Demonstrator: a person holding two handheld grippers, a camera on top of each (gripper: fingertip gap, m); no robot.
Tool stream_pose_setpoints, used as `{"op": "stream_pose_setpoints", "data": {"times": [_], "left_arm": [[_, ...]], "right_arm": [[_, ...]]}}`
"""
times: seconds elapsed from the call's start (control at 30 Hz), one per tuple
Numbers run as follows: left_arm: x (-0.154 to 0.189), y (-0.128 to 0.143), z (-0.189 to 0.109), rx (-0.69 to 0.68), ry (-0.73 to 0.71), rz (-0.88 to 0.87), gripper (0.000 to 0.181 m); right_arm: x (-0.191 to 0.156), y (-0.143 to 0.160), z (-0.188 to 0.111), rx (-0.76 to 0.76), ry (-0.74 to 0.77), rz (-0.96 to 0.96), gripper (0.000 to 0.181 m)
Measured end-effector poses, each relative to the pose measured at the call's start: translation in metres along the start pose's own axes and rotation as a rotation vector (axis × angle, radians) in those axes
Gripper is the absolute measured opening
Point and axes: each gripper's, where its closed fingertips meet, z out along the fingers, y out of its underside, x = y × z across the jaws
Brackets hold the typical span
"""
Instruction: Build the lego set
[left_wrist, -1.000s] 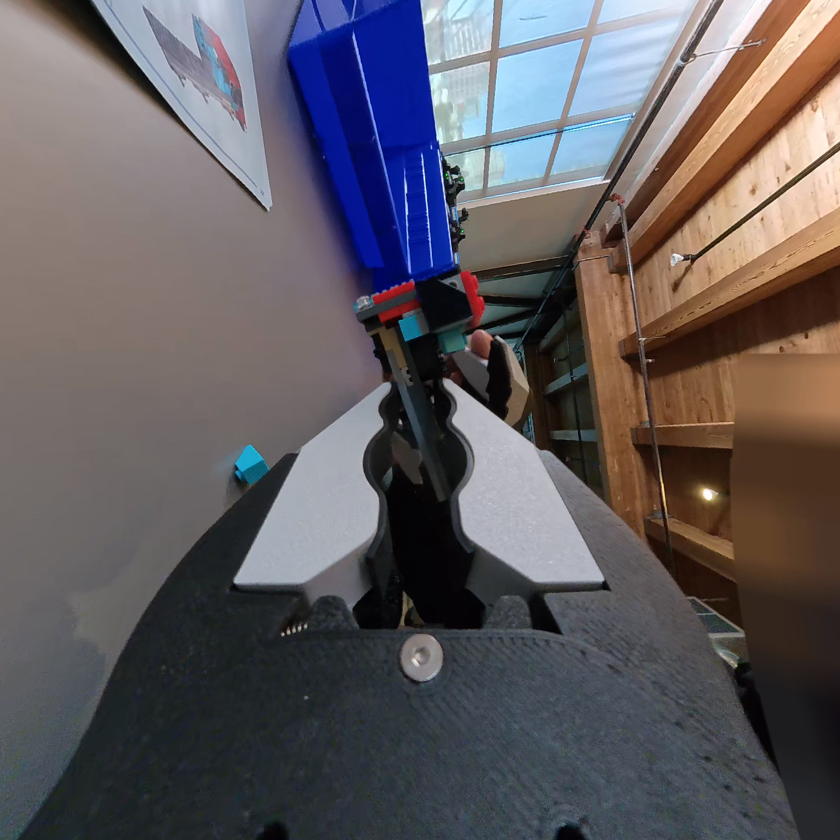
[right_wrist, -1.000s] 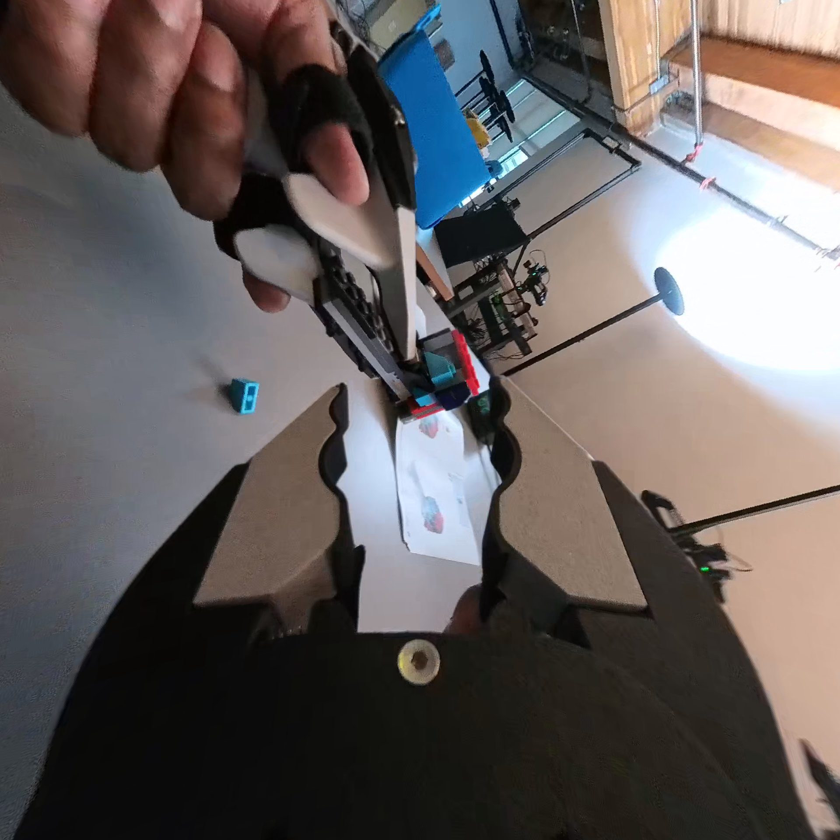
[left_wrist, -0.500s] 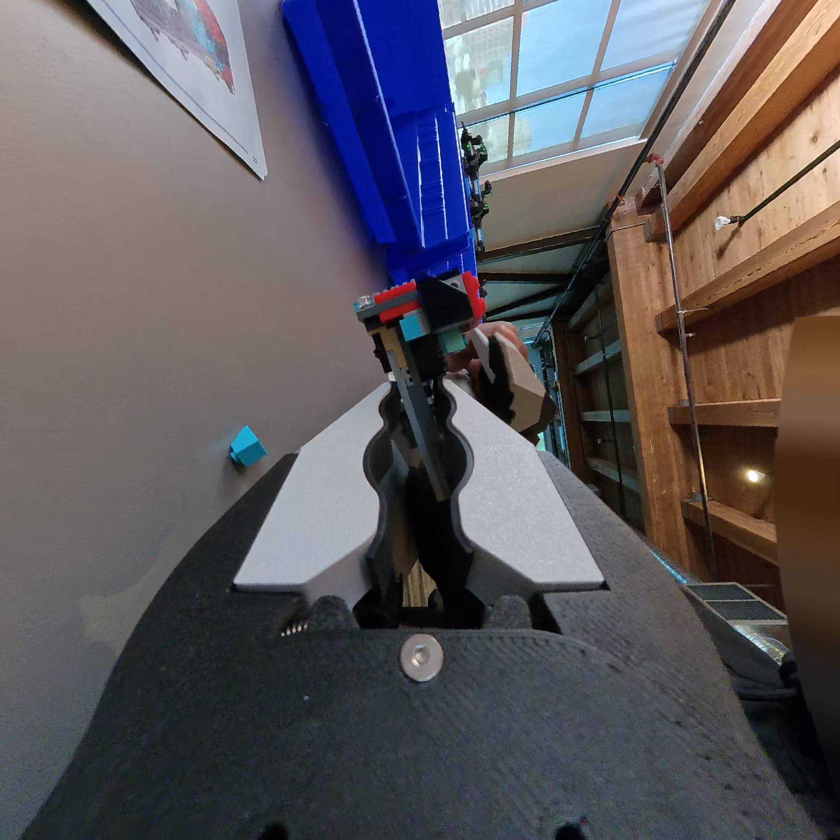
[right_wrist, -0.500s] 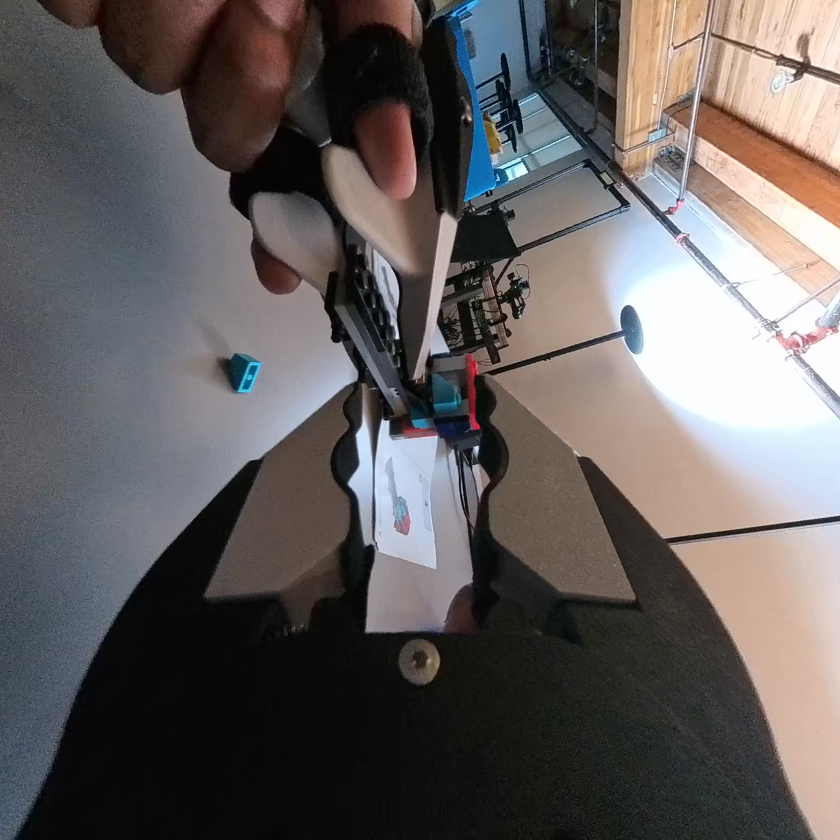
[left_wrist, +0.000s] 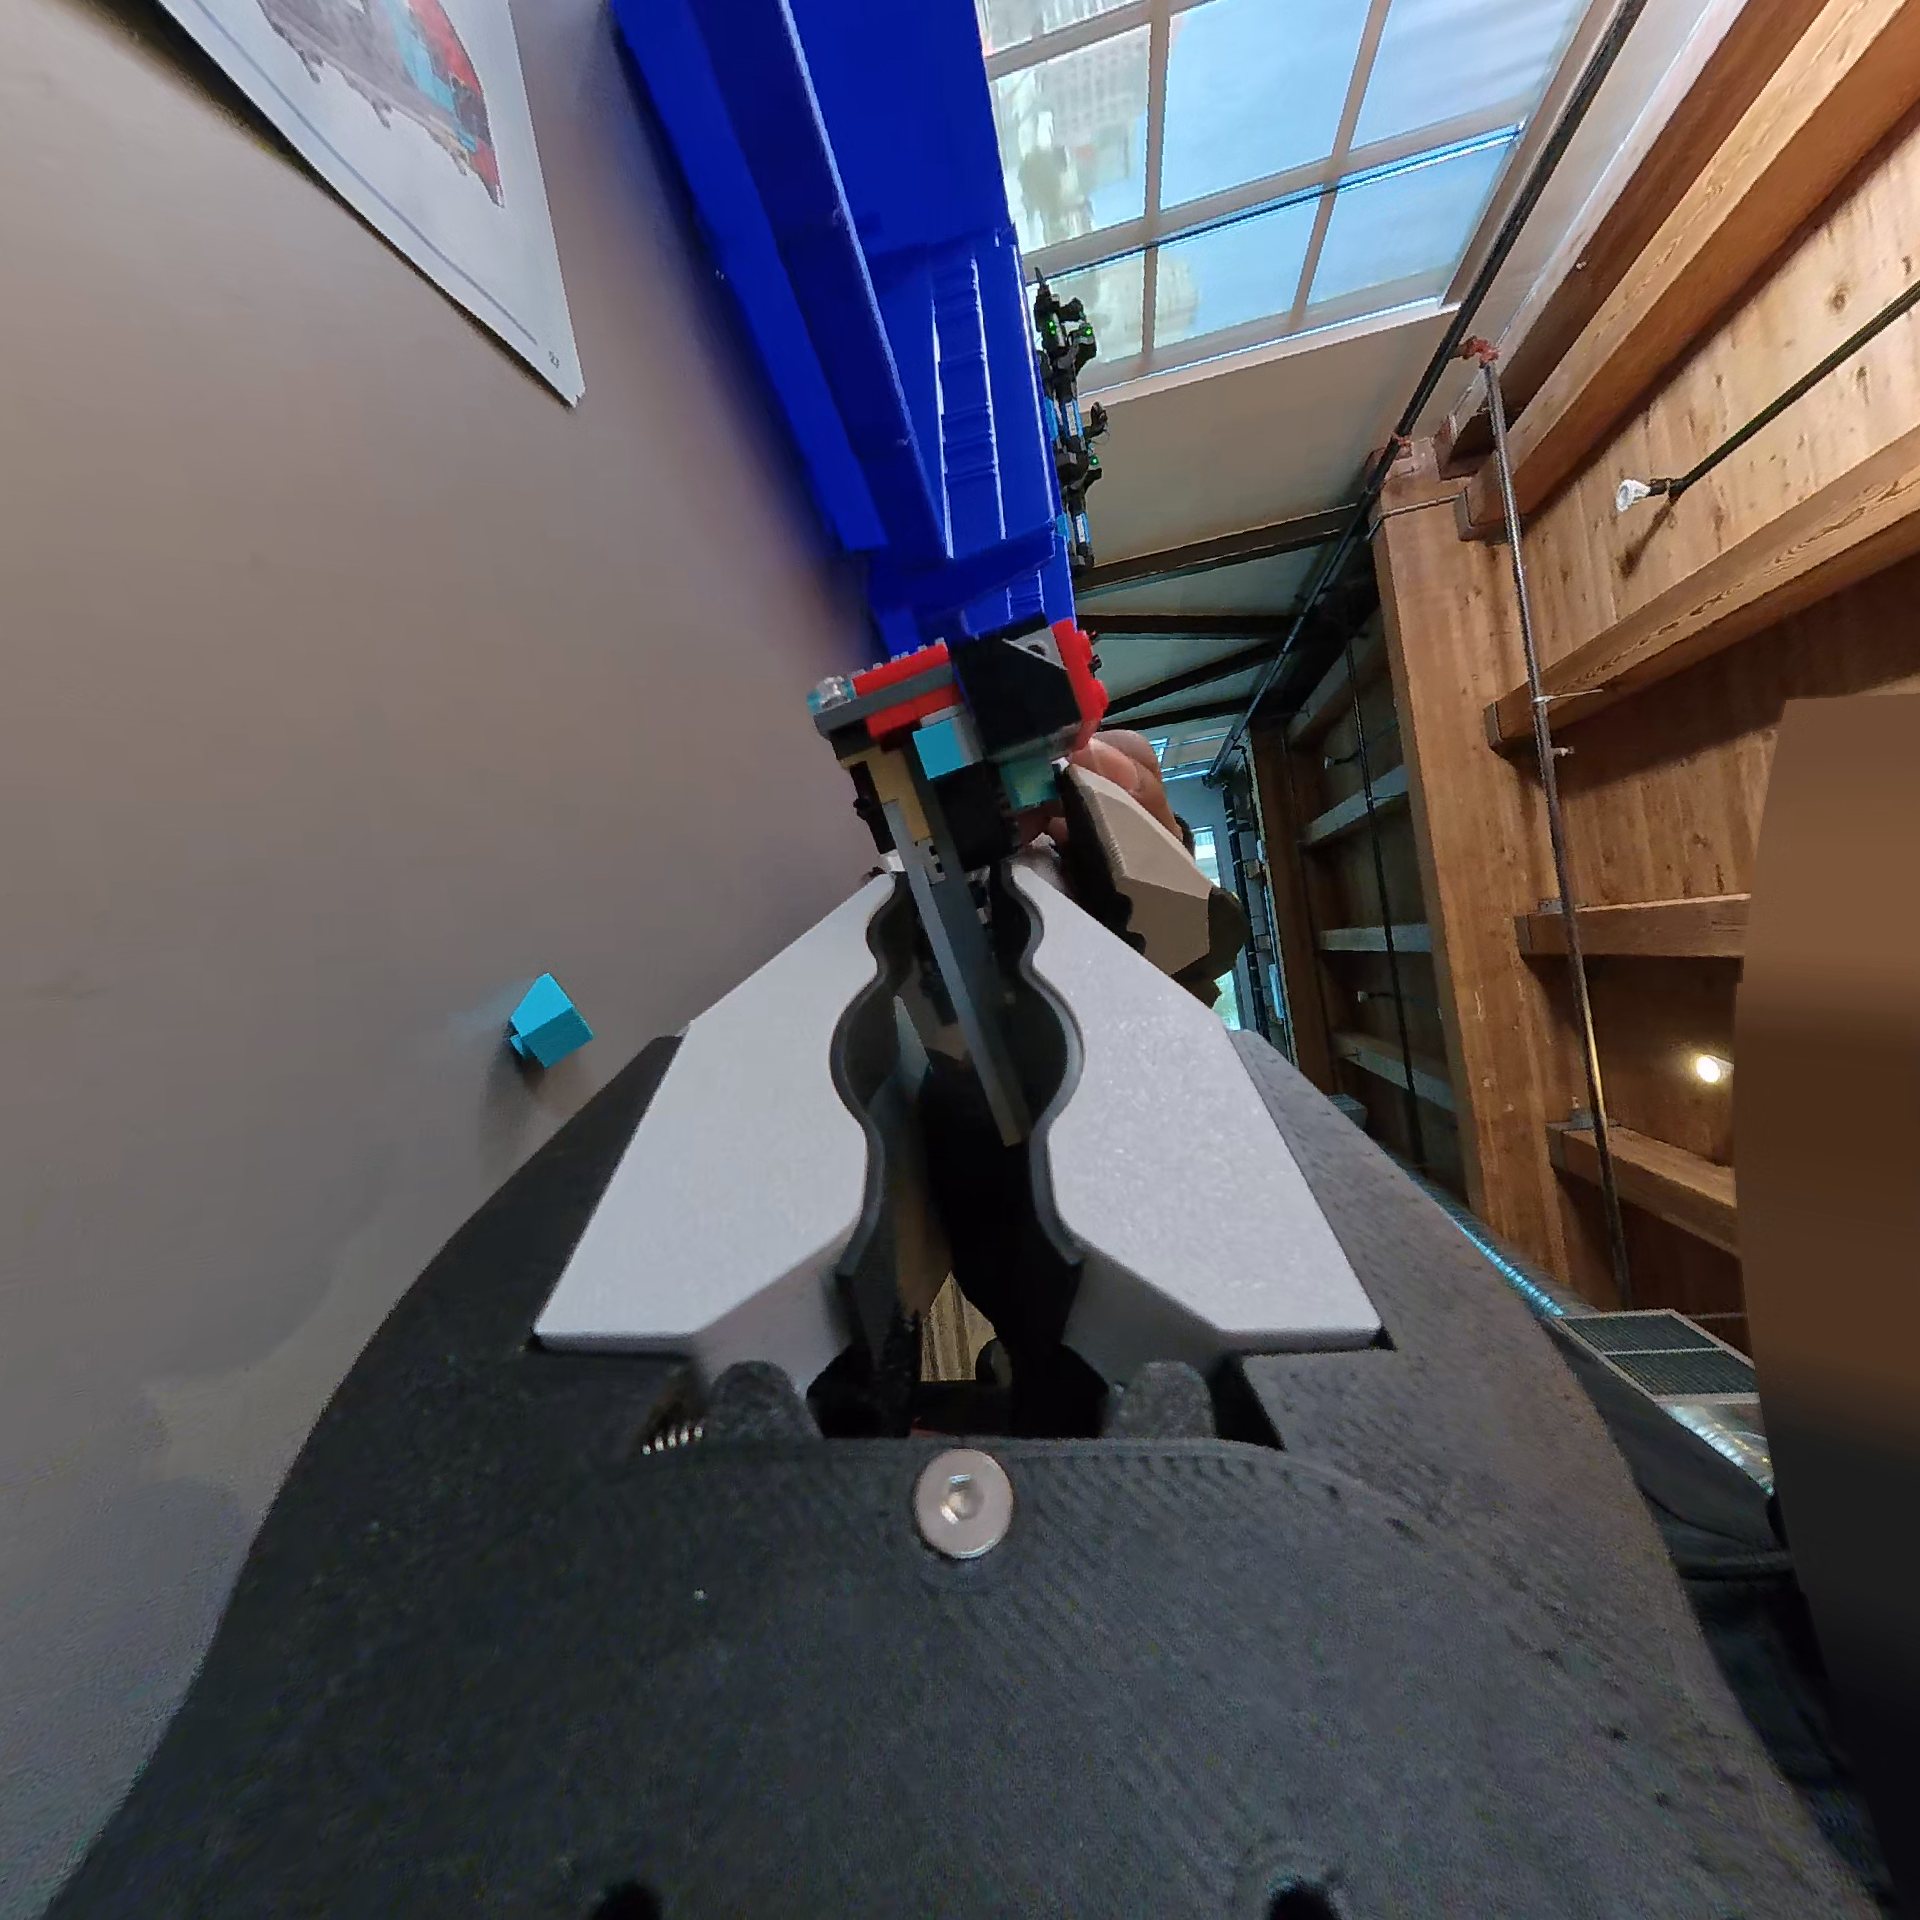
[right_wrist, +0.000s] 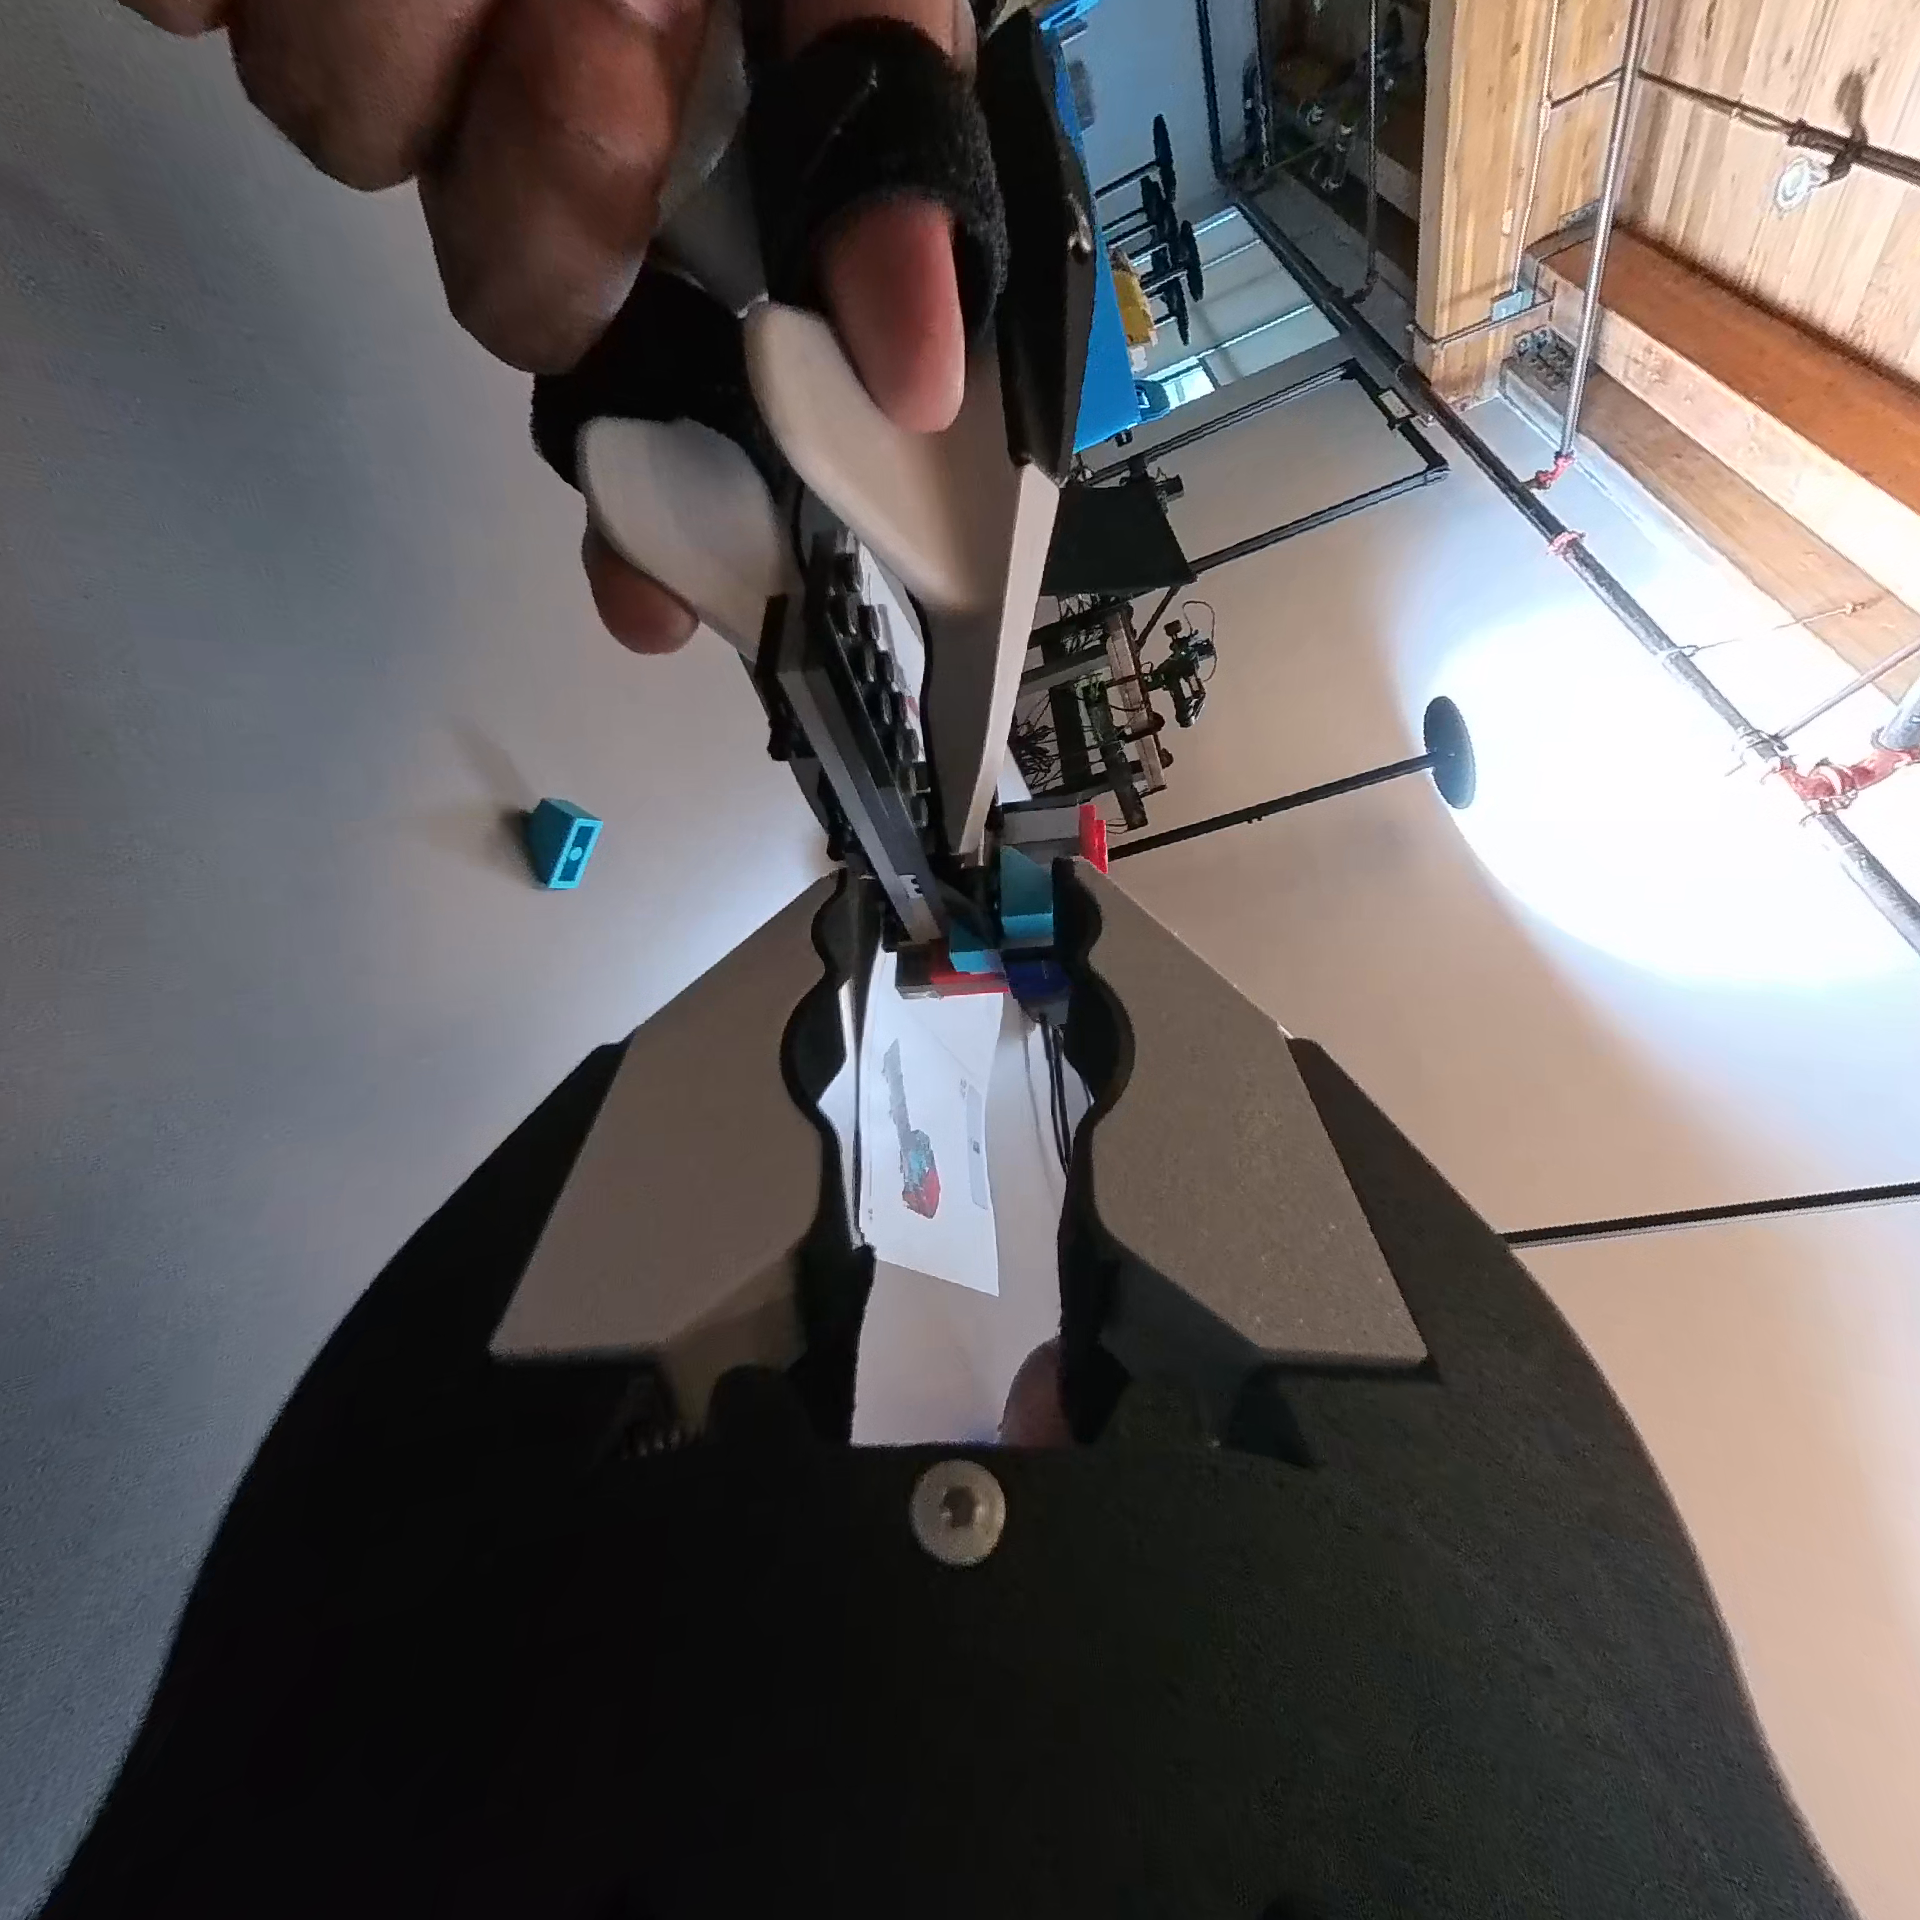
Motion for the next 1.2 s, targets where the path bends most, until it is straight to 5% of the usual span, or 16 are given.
{"op": "stream_pose_setpoints", "data": {"times": [1.2], "left_arm": [[0.0034, 0.0000, -0.0018, -0.001, 0.029, 0.054, 0.015]], "right_arm": [[0.0050, 0.0008, -0.0030, -0.006, 0.002, 0.050, 0.031]]}}
